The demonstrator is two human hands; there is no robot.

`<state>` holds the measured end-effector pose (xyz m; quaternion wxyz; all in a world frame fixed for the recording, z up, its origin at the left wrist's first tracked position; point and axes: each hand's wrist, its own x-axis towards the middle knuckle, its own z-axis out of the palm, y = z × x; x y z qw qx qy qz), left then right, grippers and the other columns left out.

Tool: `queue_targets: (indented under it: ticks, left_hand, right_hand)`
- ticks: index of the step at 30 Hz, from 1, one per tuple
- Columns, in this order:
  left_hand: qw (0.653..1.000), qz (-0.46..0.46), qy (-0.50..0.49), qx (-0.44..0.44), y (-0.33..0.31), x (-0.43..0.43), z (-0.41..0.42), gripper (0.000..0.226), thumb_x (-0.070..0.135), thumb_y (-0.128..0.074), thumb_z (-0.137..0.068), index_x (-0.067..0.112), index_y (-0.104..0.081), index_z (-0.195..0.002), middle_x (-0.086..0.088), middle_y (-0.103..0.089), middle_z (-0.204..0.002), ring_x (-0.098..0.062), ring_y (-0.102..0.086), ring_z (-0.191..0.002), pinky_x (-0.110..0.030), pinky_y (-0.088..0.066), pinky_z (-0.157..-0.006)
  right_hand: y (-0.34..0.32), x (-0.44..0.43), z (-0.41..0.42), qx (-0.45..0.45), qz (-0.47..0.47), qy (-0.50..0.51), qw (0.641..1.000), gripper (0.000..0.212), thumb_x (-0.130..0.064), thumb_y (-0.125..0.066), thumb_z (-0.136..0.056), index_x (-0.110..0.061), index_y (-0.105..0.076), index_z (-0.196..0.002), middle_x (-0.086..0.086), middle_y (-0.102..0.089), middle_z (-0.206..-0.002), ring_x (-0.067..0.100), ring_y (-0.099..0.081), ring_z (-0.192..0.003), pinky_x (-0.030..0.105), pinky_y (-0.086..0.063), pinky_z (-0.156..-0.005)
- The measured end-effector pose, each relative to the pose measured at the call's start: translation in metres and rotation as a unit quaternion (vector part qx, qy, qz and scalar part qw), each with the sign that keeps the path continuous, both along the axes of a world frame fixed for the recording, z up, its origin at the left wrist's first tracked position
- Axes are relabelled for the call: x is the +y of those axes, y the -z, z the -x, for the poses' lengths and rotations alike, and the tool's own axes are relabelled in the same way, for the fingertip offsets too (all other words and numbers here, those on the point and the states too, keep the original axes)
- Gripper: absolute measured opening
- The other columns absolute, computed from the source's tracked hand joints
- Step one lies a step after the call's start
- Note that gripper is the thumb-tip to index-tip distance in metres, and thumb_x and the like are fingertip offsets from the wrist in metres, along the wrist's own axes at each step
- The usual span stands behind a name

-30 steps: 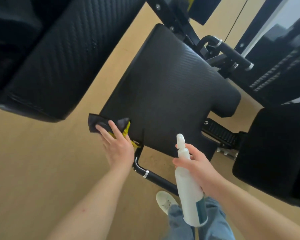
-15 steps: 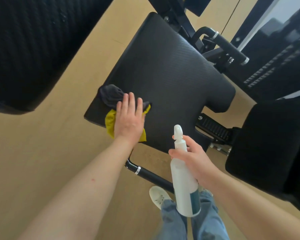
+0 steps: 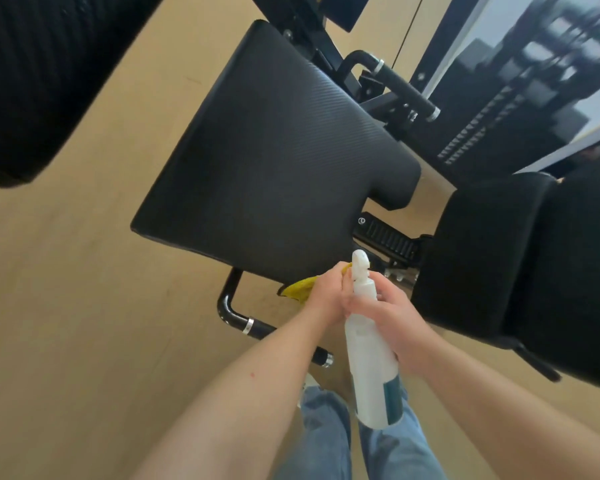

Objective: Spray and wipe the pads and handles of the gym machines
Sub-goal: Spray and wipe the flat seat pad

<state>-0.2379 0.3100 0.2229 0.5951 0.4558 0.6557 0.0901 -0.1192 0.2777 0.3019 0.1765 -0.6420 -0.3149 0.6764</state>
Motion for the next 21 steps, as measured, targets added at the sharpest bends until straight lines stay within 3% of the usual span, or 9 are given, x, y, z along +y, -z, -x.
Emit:
queue_targets:
  ticks: [5, 8, 10, 14, 18, 21]
  left_hand:
    - [0.982, 0.002, -0.182, -0.047, -0.026, -0.018, 0.012, 0.028, 0.035, -0.033, -0.11, 0.023, -0.056, -0.102, 0.0, -0.063, -0.096, -0.012, -0.06, -0.089, -0.028, -0.048, -0.073]
    - [0.958, 0.018, -0.27, -0.099, -0.051, -0.018, 0.022, 0.018, 0.039, -0.043, -0.108, 0.03, -0.057, -0.101, 0.002, -0.065, -0.103, -0.021, -0.065, -0.1, -0.036, -0.054, -0.086]
    - [0.938, 0.048, -0.308, -0.149, -0.069, -0.021, 0.032, 0.005, 0.038, -0.055, -0.104, 0.034, -0.057, -0.106, 0.0, -0.067, -0.112, -0.023, -0.067, -0.104, -0.042, -0.057, -0.089]
    - [0.891, 0.105, -0.35, -0.269, -0.105, -0.029, 0.056, 0.03, 0.034, -0.067, -0.098, 0.024, -0.061, -0.126, -0.011, -0.073, -0.115, -0.031, -0.073, -0.102, -0.044, -0.061, -0.08]
    - [0.845, 0.114, -0.397, -0.339, -0.143, -0.045, 0.085, 0.058, 0.046, -0.076, -0.088, 0.017, -0.061, -0.136, -0.019, -0.068, -0.129, -0.04, -0.068, -0.114, -0.059, -0.056, -0.094]
    - [0.804, 0.081, -0.458, -0.371, -0.17, -0.056, 0.111, 0.041, 0.039, -0.068, -0.096, 0.016, -0.063, -0.129, -0.018, -0.07, -0.125, -0.037, -0.07, -0.11, -0.054, -0.057, -0.094]
  right_hand:
    - [-0.012, -0.011, -0.002, -0.03, 0.012, 0.006, 0.999, 0.039, -0.02, -0.077, -0.091, -0.038, -0.062, -0.122, 0.0, -0.073, -0.102, 0.018, -0.073, -0.088, 0.032, -0.061, -0.068]
    - [-0.025, -0.016, 0.001, -0.047, 0.013, 0.0, 0.999, 0.042, -0.023, -0.077, -0.091, -0.033, -0.06, -0.127, 0.003, -0.07, -0.107, 0.024, -0.07, -0.095, 0.041, -0.061, -0.08]
    - [-0.035, -0.017, 0.003, -0.062, 0.015, -0.013, 0.998, 0.043, -0.027, -0.078, -0.091, -0.031, -0.057, -0.128, 0.001, -0.068, -0.105, 0.021, -0.069, -0.092, 0.036, -0.059, -0.074]
    - [-0.063, -0.017, 0.011, -0.065, 0.027, -0.055, 0.996, 0.058, -0.027, -0.079, -0.091, -0.04, -0.045, -0.137, -0.003, -0.065, -0.111, 0.022, -0.069, -0.094, 0.029, -0.057, -0.066]
    - [-0.101, -0.019, 0.028, 0.005, 0.06, -0.123, 0.991, 0.074, -0.025, -0.08, -0.088, -0.05, -0.04, -0.145, 0.001, -0.069, -0.119, 0.027, -0.074, -0.098, 0.038, -0.064, -0.075]
    - [-0.127, -0.023, 0.048, 0.011, 0.097, -0.155, 0.983, 0.068, -0.021, -0.073, -0.094, -0.05, -0.039, -0.146, 0.01, -0.07, -0.117, 0.027, -0.076, -0.087, 0.039, -0.064, -0.071]
